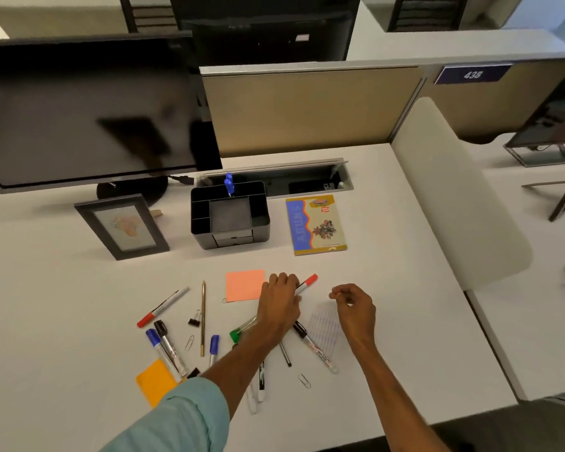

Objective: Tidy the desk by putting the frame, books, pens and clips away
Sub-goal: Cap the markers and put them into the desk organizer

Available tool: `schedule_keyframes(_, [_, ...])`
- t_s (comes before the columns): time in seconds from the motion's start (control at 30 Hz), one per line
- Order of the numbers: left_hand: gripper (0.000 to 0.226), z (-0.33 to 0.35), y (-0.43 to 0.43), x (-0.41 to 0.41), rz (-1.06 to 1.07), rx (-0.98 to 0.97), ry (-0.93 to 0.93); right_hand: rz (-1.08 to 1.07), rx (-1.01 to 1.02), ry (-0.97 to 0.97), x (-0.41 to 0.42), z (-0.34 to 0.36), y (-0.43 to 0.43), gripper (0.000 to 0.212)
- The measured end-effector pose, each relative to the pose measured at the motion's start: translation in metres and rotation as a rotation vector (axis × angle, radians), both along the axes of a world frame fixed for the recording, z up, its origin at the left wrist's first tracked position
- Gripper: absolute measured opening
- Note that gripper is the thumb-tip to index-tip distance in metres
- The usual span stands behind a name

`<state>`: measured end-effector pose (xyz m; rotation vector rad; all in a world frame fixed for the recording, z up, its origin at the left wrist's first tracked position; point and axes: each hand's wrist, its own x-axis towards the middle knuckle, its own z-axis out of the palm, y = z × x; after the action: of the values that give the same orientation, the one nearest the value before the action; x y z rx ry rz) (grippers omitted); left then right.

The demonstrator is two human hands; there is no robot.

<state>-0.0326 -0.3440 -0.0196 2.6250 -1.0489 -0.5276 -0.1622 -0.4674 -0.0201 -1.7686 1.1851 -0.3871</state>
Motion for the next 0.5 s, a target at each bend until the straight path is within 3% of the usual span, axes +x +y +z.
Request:
schedule_keyframes(0.17, [0.029, -0.001, -0.006, -0.004, 0.003, -0.023, 0.01, 0.044, 0.017, 0.026, 0.002, -0.004, -0.004, 0.021])
schedule_keyframes(0.27, [0.029, 0.003, -0.005, -0.006, 0.039, -0.107, 0.024, 0.065, 0.045, 0.002, 0.015, 0.002, -0.007, 0.012])
schedule_keyframes(0.5, [0.022, 0.02, 0.011, 0.005, 0.142, -0.349, 0.036, 0.273, 0.034, -0.16, 0.07, 0.03, 0.005, 0.013])
